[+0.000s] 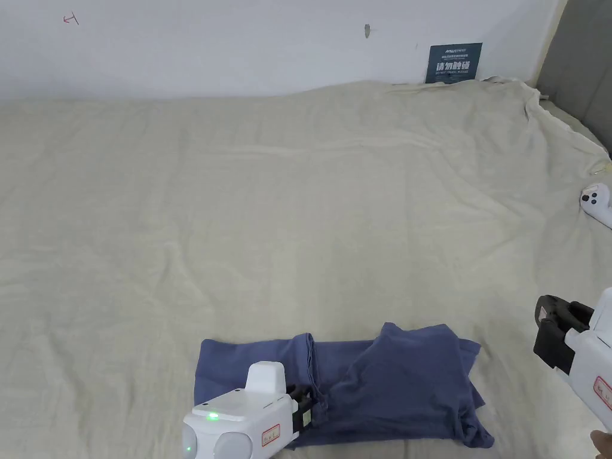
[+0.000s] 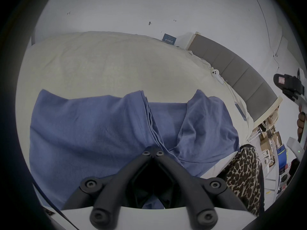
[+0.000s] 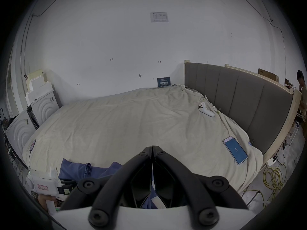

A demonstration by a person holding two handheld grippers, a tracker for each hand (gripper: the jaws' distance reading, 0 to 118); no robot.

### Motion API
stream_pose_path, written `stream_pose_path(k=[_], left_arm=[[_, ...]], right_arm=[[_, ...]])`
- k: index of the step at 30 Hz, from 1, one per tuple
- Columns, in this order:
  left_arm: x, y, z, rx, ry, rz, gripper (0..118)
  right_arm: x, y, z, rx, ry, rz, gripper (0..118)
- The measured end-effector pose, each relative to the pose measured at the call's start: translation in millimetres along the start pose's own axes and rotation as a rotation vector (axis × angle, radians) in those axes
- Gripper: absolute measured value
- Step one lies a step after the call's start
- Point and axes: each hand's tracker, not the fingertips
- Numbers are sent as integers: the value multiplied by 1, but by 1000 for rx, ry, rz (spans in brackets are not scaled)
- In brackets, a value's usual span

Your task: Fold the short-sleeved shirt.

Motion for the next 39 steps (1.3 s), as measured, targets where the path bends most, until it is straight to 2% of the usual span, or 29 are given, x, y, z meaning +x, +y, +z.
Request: stream_pose_path(k=[6,10,12,14,15,16,17,18,19,20,27,33,38,39], left_arm=[[-17,38,46,52,-10,-2,0],[-61,61,68,49,4,122,0],[-84,67,78,51,33,134,0],[-104,72,83,27,44,145,6],[-114,72,85,14,62,164,17],[-124,72,86,6,68,177,33],[-131,71,87,4,82,193,55],[-138,70,85,-4,100,208,81],[-144,69,83,-30,112,219,96],[-149,67,80,-54,130,225,105],[-172,48,52,-128,52,325,104],[-161,45,40,-122,55,272,101],[-147,51,33,-131,49,216,81],[-145,51,32,-130,24,198,72]], right_arm=[[-3,4,-2,4,7,4,0],[-7,6,-3,10,15,6,0],[-8,6,-4,9,20,6,0],[-11,6,-6,6,22,8,0],[-12,6,-7,3,24,10,0],[-13,6,-8,0,25,12,0],[-14,5,-9,-3,28,14,0],[-15,5,-10,-7,30,16,0],[-17,5,-11,-9,31,17,0],[-18,5,-12,-12,33,20,0],[-27,2,-15,-30,44,28,0],[-25,1,-15,-42,39,36,0],[-20,-1,-17,-51,30,25,0],[-20,-1,-17,-50,30,23,0]])
